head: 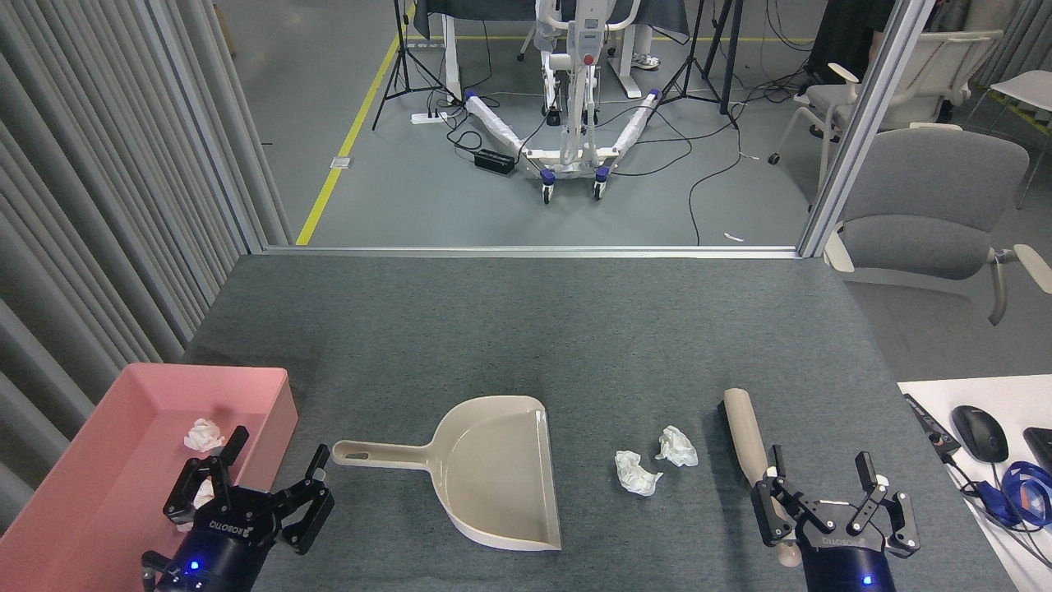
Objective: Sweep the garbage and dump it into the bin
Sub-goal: 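Move the left gripper from the pink bin toward the dustpan handle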
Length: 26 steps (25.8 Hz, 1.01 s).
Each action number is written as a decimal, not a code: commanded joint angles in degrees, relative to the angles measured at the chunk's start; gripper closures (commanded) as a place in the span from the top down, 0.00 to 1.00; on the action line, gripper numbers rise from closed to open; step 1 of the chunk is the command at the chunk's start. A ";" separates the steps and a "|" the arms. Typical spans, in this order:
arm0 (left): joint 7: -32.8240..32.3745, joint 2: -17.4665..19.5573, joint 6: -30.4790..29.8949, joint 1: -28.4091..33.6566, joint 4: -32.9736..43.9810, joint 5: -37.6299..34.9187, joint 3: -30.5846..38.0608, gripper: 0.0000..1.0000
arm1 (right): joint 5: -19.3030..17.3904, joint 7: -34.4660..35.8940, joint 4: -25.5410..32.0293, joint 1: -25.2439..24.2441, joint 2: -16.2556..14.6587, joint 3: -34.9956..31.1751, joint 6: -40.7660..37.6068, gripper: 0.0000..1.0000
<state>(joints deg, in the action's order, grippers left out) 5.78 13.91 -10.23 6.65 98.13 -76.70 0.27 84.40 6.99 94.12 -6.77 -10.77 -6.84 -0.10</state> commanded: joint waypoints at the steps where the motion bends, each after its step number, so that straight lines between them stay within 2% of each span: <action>1: 0.11 0.24 0.83 1.00 0.40 1.29 -0.09 1.00 | -0.20 0.12 0.01 -0.09 0.04 -0.10 -0.42 0.98; 4: -0.24 1.30 2.58 1.61 0.04 1.90 -0.18 1.00 | -0.29 0.12 0.01 -0.26 -0.04 -0.19 -0.51 0.98; 9: -0.06 2.26 2.14 1.61 -0.83 3.13 0.00 1.00 | -0.29 0.12 -0.08 -0.44 -0.04 -1.77 -2.18 0.98; 13: 0.02 4.90 2.41 0.29 -0.92 3.92 0.08 1.00 | -0.29 0.12 -0.08 -0.53 -0.04 -2.13 -2.62 0.98; 18: 0.37 4.99 2.06 0.38 -1.01 4.10 1.31 1.00 | -0.29 0.12 0.01 -0.44 -0.22 -2.13 -3.59 0.98; 22: 0.55 3.06 1.88 0.73 -0.92 4.10 1.14 1.00 | -0.29 0.12 -0.08 -0.53 -0.13 -2.13 -3.68 0.98; 26: 0.55 2.88 1.18 1.70 -0.75 4.45 0.96 1.00 | -0.29 0.12 -0.08 -0.53 -0.31 -2.21 -3.68 0.98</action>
<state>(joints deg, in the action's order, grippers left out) 6.33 17.09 -8.54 7.83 97.34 -72.51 1.33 84.10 7.20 94.08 -7.26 -10.96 -8.94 -3.76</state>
